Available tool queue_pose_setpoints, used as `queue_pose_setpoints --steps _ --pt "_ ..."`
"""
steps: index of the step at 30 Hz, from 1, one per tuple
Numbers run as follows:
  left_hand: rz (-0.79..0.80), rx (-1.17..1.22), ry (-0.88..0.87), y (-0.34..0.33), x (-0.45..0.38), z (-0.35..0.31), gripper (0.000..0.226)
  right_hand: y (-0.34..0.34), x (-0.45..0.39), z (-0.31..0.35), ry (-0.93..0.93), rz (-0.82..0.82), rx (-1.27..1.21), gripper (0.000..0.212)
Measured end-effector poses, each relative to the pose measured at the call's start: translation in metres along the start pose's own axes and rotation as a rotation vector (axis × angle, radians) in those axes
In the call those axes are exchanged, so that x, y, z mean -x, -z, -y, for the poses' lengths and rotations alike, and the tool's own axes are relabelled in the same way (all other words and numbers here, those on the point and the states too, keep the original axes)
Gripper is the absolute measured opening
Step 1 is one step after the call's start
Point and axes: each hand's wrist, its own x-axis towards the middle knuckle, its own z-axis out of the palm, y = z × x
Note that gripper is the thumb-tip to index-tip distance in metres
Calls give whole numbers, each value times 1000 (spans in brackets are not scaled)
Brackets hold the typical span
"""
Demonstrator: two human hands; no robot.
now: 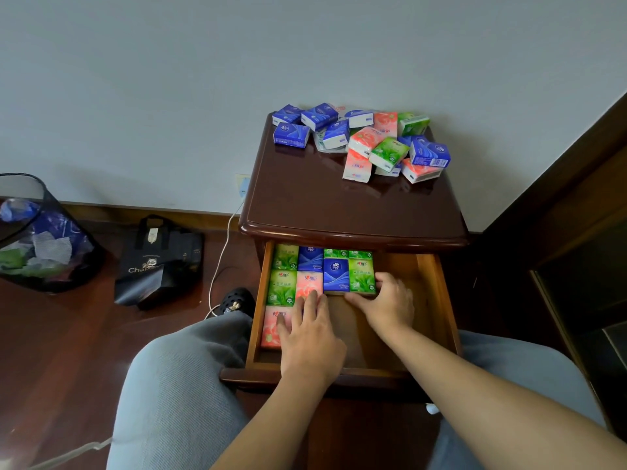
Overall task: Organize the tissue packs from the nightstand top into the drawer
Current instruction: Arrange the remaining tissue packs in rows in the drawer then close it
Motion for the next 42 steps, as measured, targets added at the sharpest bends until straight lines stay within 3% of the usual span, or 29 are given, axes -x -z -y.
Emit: queue_pose_setpoints --steps 11,18,20,23,27,32,34,38,42 --pt "-1 -14 -11 -2 -1 2 83 -7 -21 22 -78 -81 -31 77" --pt "-16 -8 2 2 3 -2 79 6 -9 25 -92 39 -23 99" --pt "-48 -40 -5 5 6 -5 77 20 1 25 -80 50 10 84" --pt "-180 -94 -80 18 4 -17 69 51 11 19 57 -19 28 37" --pt "-414 -7 -219 55 -20 -50 53 101 -5 24 266 -121 -128 49" --pt "-482 71 -339 99 -71 -90 49 144 -59 42 224 -257 -423 14" --pt "-405 34 -308 105 -93 -94 58 152 -80 44 168 -283 -412 26" --pt "-147 -167 -81 98 -126 -87 75 165 -130 53 150 -337 -245 45" --pt "-96 -201 -17 91 -142 -92 77 162 -178 76 123 -331 -101 70"
